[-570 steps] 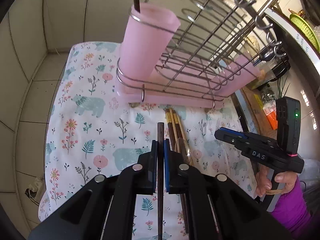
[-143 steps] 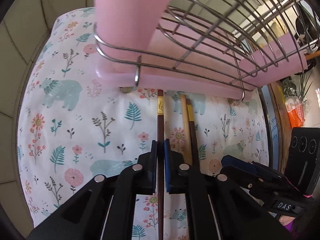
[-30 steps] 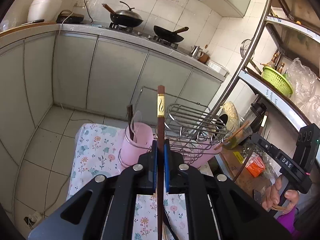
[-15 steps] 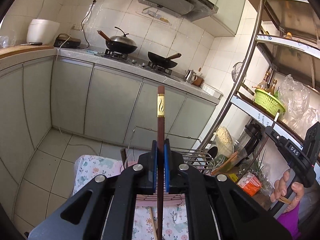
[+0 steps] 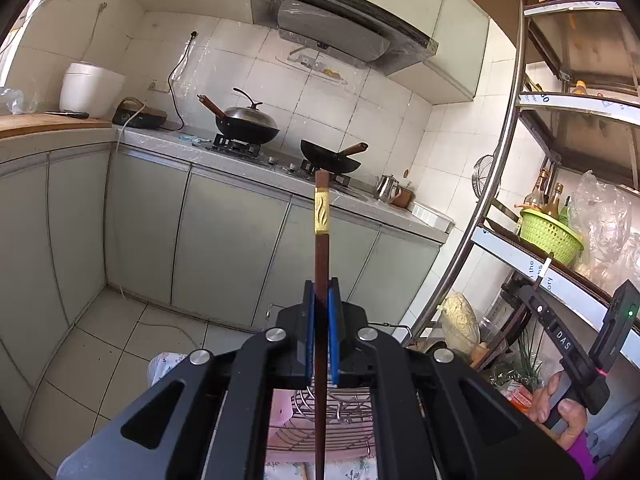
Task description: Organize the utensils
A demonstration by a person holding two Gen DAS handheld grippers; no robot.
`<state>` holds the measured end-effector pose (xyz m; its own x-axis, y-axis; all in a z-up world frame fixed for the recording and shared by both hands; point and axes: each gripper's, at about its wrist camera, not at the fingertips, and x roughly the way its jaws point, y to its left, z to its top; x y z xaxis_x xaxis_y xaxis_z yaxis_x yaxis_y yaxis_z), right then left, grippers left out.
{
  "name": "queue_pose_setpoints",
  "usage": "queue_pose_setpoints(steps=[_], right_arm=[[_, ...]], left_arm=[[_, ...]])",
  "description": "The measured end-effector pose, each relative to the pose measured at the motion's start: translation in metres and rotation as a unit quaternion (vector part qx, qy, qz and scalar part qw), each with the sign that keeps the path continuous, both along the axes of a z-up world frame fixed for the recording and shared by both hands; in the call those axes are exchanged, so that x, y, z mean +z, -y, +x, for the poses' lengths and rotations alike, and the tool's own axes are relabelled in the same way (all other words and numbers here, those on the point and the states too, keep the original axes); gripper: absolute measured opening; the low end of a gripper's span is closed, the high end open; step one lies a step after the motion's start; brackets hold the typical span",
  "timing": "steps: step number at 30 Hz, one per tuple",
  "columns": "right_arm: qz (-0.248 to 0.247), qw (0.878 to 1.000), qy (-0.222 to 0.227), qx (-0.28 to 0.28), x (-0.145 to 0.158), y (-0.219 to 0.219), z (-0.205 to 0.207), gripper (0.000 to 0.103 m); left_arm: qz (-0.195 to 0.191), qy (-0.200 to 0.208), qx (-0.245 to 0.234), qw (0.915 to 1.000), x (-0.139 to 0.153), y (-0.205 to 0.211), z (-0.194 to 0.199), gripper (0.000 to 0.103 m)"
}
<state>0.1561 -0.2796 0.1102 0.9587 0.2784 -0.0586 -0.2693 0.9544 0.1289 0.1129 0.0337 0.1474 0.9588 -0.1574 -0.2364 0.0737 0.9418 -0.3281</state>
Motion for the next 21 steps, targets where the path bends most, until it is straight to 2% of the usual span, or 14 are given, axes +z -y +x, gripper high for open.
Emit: queue_pose_setpoints(steps=[3,7,11,15,21], right_arm=[[-0.018,1.000,0.000,-0.006,-0.013,-0.007,0.010,0.006],[-0.020,1.000,-0.022,0.003,-0.032,-0.010,0.021,0.006],[-0.021,0.999,-0.045,0.014,-0.049,-0.013,0.028,0.006],[-0.030,0.998,-0.058,0.017,-0.062,-0.013,0.030,0.006],[-0.028,0.997,-0.075,0.022,-0.073,-0.012,0.029,0.006]], left_arm=[[0.001,0.013,0.009,0.9999,0.000,0.002,0.007,0.005],[0.010,0.039,0.034,0.9986,0.003,0.005,0.017,0.005],[0.045,0.063,0.069,0.9946,-0.001,0.013,0.028,0.005],[0.060,0.083,0.090,0.9906,-0.011,0.017,0.039,0.005],[0.113,0.125,0.115,0.9790,-0.025,0.033,0.044,0.005]])
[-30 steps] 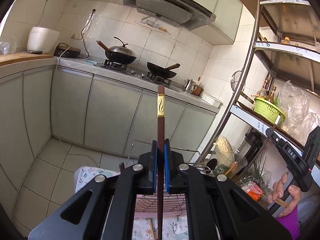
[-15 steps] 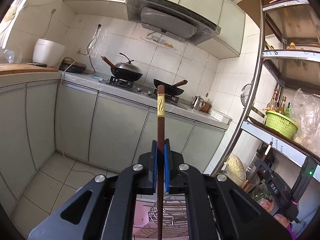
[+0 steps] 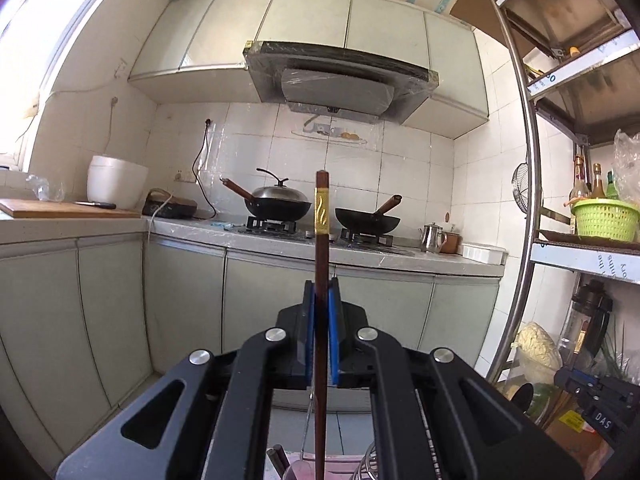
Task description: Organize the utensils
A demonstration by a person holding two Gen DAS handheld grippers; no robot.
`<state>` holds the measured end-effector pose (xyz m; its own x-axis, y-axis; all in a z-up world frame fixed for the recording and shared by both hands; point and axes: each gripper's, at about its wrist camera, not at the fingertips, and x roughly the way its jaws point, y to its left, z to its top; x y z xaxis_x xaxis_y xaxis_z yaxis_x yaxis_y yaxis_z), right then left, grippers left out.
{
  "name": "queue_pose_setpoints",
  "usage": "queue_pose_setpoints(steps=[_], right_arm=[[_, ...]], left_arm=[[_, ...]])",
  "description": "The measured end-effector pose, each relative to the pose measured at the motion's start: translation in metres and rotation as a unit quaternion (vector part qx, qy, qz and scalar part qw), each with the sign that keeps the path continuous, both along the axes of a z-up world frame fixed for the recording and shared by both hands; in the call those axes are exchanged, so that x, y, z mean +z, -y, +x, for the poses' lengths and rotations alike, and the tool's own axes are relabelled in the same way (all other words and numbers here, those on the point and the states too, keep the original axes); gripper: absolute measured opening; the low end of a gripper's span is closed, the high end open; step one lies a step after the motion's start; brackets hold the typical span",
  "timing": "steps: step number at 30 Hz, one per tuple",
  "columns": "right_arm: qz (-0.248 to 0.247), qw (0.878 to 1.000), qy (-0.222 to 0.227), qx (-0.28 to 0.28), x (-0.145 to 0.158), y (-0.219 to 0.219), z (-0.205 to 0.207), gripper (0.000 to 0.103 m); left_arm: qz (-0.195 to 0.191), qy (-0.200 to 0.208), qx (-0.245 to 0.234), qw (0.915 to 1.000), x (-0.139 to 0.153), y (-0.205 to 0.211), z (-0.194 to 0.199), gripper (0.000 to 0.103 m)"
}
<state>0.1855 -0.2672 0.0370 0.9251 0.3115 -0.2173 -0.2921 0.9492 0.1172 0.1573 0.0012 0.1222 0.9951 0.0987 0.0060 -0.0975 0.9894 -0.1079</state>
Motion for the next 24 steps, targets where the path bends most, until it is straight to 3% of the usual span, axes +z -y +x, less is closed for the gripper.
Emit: queue_pose_setpoints(steps=[3,11,21,24], right_arm=[[0.002,1.000,-0.010,0.003,-0.005,0.000,-0.001,0.006],[0.001,0.999,-0.032,0.003,-0.021,-0.007,-0.006,0.006],[0.010,0.999,-0.041,0.001,-0.033,-0.007,-0.011,0.006],[0.009,0.999,-0.040,0.002,-0.033,-0.008,-0.011,0.006]], left_arm=[[0.010,-0.006,0.002,0.9999,-0.012,0.004,0.003,0.005],[-0.025,-0.068,-0.016,0.9973,-0.050,-0.004,0.002,0.005],[-0.016,-0.148,-0.007,0.9889,-0.096,-0.004,0.010,0.005],[-0.006,-0.150,0.000,0.9887,-0.101,-0.002,0.009,0.005]])
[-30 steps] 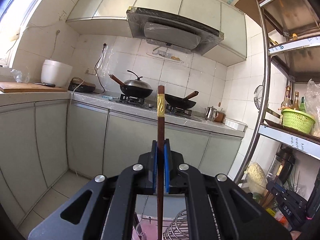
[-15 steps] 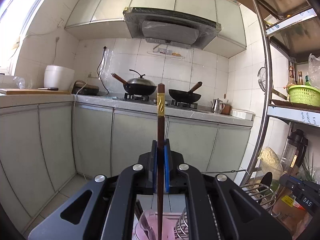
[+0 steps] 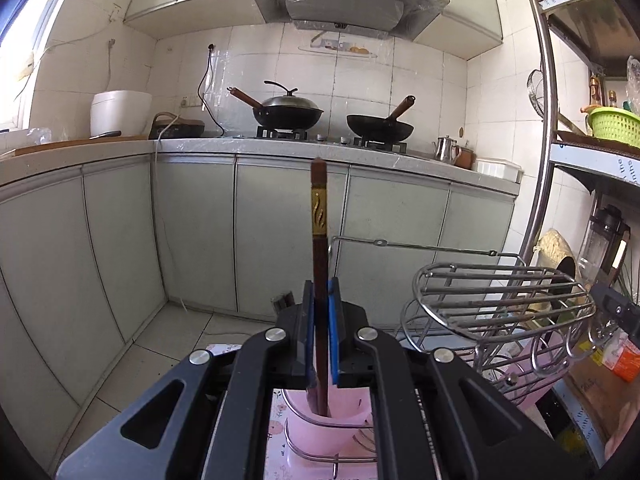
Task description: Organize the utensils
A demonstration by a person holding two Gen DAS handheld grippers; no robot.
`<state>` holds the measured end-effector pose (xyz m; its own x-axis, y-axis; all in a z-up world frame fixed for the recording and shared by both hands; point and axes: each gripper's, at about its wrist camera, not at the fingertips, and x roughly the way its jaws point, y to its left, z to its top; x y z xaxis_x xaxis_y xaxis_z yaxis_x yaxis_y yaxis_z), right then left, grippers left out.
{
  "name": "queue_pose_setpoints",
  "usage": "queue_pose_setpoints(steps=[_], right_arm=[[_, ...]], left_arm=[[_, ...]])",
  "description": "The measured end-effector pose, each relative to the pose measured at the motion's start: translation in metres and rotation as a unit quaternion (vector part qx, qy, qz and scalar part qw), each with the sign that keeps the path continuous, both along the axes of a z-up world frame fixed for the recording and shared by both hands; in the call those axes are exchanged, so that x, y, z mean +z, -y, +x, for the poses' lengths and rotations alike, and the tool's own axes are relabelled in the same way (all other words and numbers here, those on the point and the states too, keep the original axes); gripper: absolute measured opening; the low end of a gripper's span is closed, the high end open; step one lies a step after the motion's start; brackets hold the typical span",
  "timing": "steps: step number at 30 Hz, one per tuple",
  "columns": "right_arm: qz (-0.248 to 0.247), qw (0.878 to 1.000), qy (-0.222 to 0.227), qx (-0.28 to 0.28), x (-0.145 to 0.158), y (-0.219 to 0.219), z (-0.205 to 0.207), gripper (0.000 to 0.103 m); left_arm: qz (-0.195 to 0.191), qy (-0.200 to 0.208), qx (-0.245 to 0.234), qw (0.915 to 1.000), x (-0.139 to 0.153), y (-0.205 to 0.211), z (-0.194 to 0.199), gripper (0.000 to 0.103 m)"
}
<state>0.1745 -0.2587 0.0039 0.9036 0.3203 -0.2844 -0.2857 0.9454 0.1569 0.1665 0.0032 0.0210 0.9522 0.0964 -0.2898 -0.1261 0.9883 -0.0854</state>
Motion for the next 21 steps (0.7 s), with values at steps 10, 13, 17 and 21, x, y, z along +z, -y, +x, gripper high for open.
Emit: queue_pose_setpoints(steps=[10,13,17,21], right_arm=[[0.018,1.000,0.003,0.002,-0.003,0.005,0.000,0.007],[0.030,0.999,-0.007,0.010,-0.005,0.007,0.001,0.007],[0.033,0.999,-0.017,0.013,-0.011,0.008,0.002,0.008],[0.040,0.999,-0.020,0.013,-0.015,0.011,-0.001,0.020]], left_arm=[[0.013,-0.020,-0.008,0.9997,0.004,0.012,-0.005,0.005],[0.016,-0.022,-0.005,0.9996,0.004,0.018,-0.008,0.005],[0.002,-0.030,-0.005,0.9995,0.006,0.016,-0.007,0.006],[-0.003,-0.038,-0.005,0.9993,0.006,0.015,-0.009,0.008]])
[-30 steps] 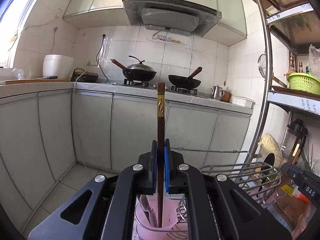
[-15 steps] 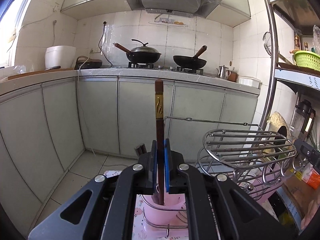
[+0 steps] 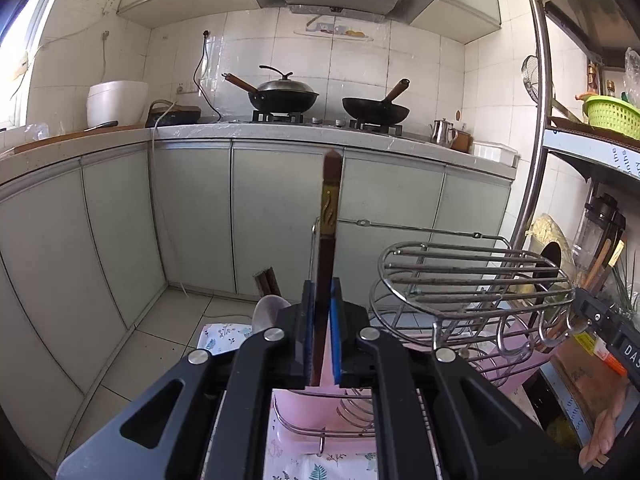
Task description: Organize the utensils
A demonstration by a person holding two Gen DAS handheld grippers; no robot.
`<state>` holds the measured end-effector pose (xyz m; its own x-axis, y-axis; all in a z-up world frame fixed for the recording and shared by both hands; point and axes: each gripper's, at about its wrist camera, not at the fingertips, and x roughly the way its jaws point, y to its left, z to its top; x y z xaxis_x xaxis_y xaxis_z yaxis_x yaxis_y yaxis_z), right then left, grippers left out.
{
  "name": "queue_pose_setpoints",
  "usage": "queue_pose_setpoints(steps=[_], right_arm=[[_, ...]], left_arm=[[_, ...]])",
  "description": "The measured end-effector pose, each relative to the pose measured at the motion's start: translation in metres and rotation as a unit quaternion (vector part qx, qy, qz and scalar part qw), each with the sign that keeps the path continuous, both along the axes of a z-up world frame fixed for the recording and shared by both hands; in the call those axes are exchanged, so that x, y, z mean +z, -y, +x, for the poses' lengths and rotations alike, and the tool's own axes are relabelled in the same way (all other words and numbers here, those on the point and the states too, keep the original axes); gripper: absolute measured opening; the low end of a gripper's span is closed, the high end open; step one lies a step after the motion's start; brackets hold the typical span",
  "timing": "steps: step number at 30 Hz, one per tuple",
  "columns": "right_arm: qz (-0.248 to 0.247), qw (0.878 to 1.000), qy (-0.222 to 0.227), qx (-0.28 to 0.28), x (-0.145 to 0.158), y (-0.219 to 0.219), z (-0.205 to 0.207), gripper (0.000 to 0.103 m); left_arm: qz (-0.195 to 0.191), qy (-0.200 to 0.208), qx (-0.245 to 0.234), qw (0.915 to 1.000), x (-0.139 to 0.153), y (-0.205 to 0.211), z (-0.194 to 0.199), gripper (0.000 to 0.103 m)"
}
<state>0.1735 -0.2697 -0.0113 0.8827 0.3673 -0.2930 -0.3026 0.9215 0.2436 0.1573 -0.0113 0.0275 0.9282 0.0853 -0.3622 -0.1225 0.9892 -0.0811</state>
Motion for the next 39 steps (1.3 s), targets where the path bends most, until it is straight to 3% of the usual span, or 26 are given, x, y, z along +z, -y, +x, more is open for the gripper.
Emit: queue_pose_setpoints(steps=[6,10,18,23,29,34,39], right_arm=[[0.003,1.000,-0.008,-0.001,-0.005,0.005,-0.006,0.027],[0.010,1.000,-0.011,0.002,-0.008,0.007,-0.015,0.034],[0.016,1.000,-0.025,0.010,-0.018,0.010,-0.032,0.035],[0.009,0.998,-0.058,0.021,-0.035,0.006,-0.042,0.035],[-0.011,0.992,-0.114,0.044,-0.059,-0.005,-0.050,0.035],[-0.029,0.983,-0.169,0.068,-0.079,-0.020,-0.056,0.035],[-0.052,0.975,-0.198,0.083,-0.092,-0.034,-0.062,0.035]], left_arm=[[0.000,-0.005,-0.002,1.0000,-0.003,0.001,-0.009,0.021],[-0.005,-0.006,-0.002,1.0000,-0.003,0.000,-0.014,0.022],[-0.011,-0.008,-0.002,0.9999,-0.004,0.000,-0.032,0.022],[-0.015,-0.025,-0.004,0.9996,-0.012,-0.003,-0.047,0.022],[-0.041,-0.080,-0.025,0.9957,-0.034,-0.007,-0.058,0.022],[-0.057,-0.137,-0.055,0.9874,-0.054,-0.005,-0.061,0.022],[-0.039,-0.178,-0.079,0.9800,-0.070,0.008,-0.062,0.022]])
